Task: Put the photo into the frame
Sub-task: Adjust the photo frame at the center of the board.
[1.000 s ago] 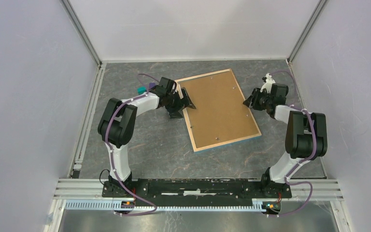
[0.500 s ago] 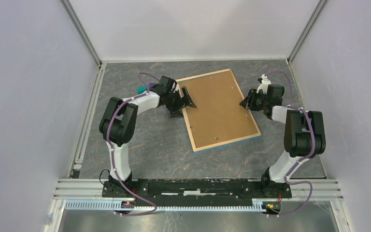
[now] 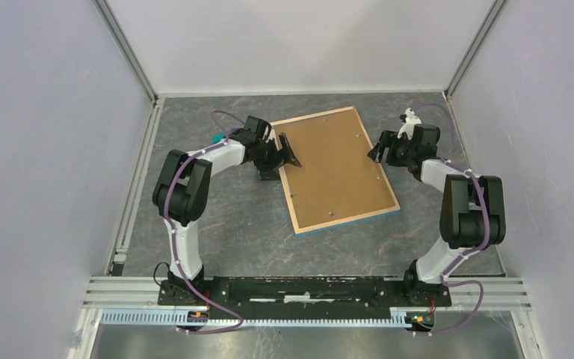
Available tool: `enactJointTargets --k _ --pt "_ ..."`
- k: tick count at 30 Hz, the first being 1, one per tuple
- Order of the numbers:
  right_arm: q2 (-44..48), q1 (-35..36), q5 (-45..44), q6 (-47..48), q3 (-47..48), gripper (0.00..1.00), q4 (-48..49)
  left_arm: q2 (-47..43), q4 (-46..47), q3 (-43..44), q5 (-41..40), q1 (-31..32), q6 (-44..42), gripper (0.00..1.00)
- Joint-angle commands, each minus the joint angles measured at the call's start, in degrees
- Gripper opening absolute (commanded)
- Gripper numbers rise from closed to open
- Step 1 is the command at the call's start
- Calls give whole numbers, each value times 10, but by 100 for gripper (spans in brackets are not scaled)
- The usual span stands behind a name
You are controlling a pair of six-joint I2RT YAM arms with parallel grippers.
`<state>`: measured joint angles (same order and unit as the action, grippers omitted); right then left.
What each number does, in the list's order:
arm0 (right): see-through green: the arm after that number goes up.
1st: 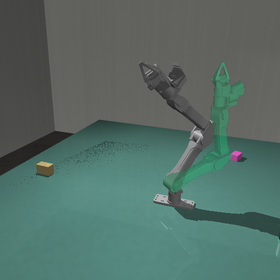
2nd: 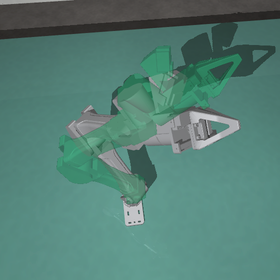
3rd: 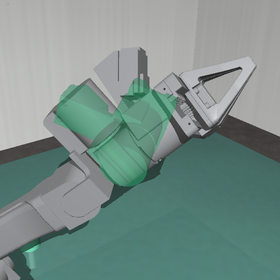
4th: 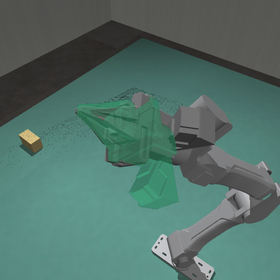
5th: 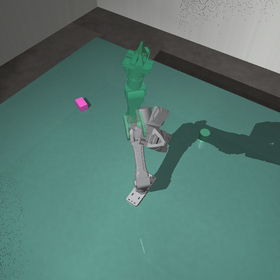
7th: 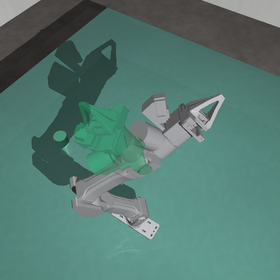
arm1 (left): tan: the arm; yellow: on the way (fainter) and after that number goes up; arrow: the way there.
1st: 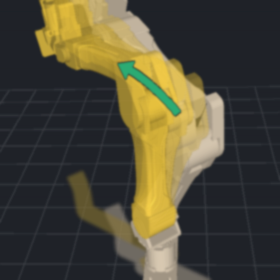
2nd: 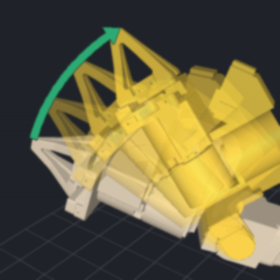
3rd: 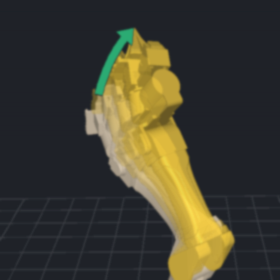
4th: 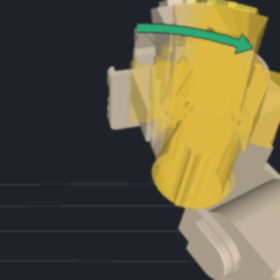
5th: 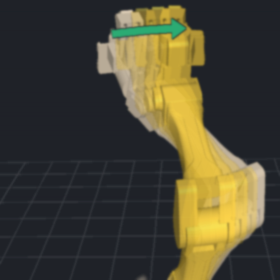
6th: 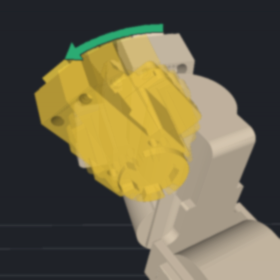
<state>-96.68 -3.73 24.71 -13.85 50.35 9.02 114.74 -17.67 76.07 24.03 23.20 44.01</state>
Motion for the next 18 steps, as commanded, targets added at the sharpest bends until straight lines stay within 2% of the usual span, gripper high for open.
enactJointTargets --k 1,5,8,11,13,15,18 --pt "-10 -9 -92 15 26 81 -65 5 4 15 13 -3 -26 100" --pt "-17 -6 -64 -13 -15 81 -32 9 19 12 37 -3 -11 100" --pt "3 1 2 -45 -67 81 8 14 25 7 58 0 0 100" --pt "68 7 80 -122 -176 81 95 2 27 -9 66 3 5 100" --pt "130 15 95 -156 -241 80 128 -14 27 -25 66 7 9 100" --pt "192 15 94 -161 -283 81 118 -34 31 -49 66 13 18 100" --pt "259 15 68 -138 -304 81 44 -71 38 -99 66 14 27 100"
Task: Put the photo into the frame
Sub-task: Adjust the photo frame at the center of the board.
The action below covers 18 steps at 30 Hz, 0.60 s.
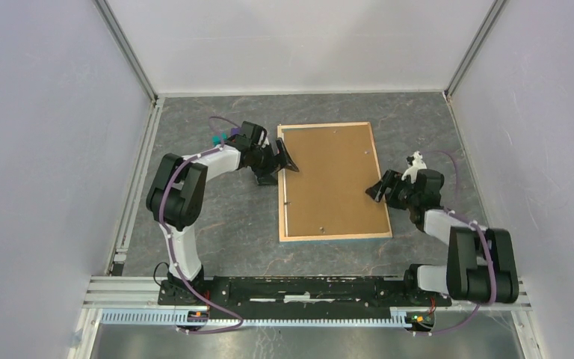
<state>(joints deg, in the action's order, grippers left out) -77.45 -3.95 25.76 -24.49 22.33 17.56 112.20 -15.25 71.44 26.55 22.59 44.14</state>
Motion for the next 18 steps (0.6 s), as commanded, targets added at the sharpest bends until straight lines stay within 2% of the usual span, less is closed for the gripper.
enactJointTargets --k 1,4,6,10,11,14,18 --pt "87 16 27 -11 -23 82 -81 -56 11 -66 37 19 23 100" --pt "118 14 -122 65 11 86 -169 -90 -38 -77 7 14 -11 100" --pt "110 10 -163 105 43 87 -209 -113 -74 -77 -32 9 -37 100" --pt "69 10 -137 120 83 86 -209 -151 -117 -57 -145 8 -87 100" --pt "60 10 -132 118 88 86 -206 -150 -120 -47 -164 10 -92 96" --pt "43 11 -125 109 90 86 -185 -127 -126 -6 -219 20 -94 85" --pt "28 11 -134 101 89 86 -165 -73 -136 58 -275 45 -92 85"
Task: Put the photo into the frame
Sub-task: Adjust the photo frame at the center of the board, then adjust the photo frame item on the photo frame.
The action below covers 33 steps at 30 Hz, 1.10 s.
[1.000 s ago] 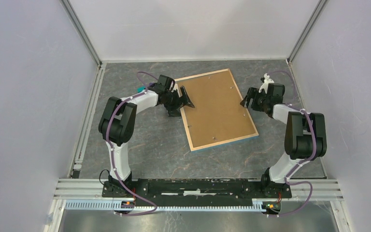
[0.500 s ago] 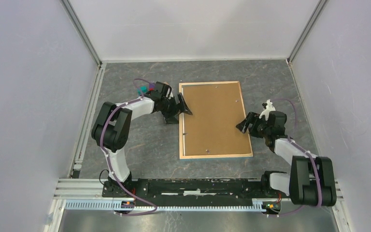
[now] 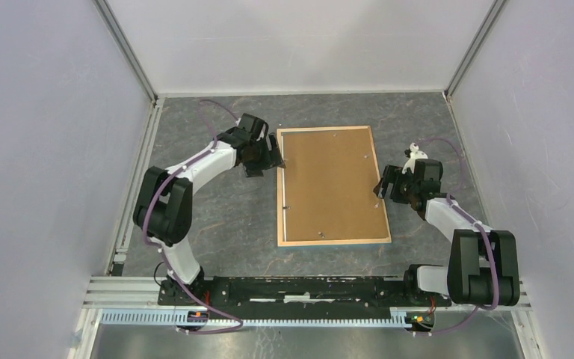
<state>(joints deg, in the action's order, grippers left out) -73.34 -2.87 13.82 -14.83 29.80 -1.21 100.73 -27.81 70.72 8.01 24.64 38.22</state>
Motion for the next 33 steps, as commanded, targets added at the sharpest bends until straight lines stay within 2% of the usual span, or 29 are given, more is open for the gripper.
enactJointTargets --k 1,5,8,15,26,33 --pt "-15 1 -13 2 15 86 26 58 -11 80 -106 30 -31 86" --pt "-18 1 -11 -4 8 86 39 111 -29 137 -197 41 -27 85" --pt "-16 1 -12 -3 5 86 41 141 -35 163 -201 43 -21 78" --pt "-23 1 -4 -5 2 86 50 179 -44 178 -216 45 2 68" --pt "-39 2 11 -7 2 86 53 204 -36 205 -248 45 7 65" --pt "-47 5 17 -4 1 86 55 212 -2 209 -234 45 8 68"
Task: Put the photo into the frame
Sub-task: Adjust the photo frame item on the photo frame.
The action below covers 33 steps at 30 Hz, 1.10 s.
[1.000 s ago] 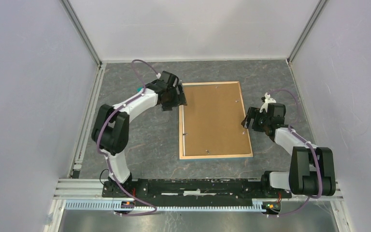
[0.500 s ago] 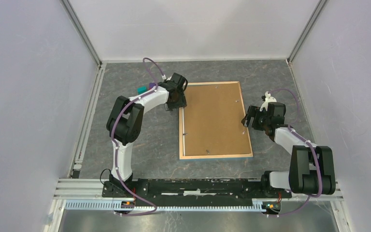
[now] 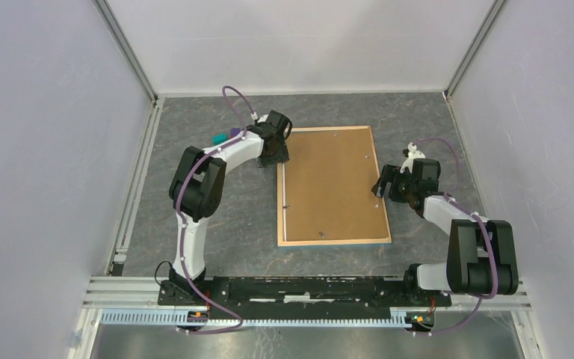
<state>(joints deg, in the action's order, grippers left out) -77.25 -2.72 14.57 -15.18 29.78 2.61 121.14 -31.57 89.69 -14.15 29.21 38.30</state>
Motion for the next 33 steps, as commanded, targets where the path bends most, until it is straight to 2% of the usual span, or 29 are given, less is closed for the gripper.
enactJointTargets --k 1,9,16,22,26,30,33 --pt "-9 3 10 -1 2 86 16 5 47 17 -15 -1 6 69" --pt "-17 9 16 2 5 85 15 5 85 13 -43 -1 -13 72" --pt "-23 11 20 6 13 84 8 12 120 17 20 0 -31 73" --pt "-6 11 0 9 13 84 4 -92 54 -53 -25 -1 -25 84" --pt "-11 11 -2 8 10 84 4 -157 -60 -81 11 8 42 91" --pt "-11 11 3 8 6 84 7 -209 -160 -121 -11 76 116 93" --pt "-7 12 7 8 2 84 10 -248 -164 -186 -25 132 193 92"
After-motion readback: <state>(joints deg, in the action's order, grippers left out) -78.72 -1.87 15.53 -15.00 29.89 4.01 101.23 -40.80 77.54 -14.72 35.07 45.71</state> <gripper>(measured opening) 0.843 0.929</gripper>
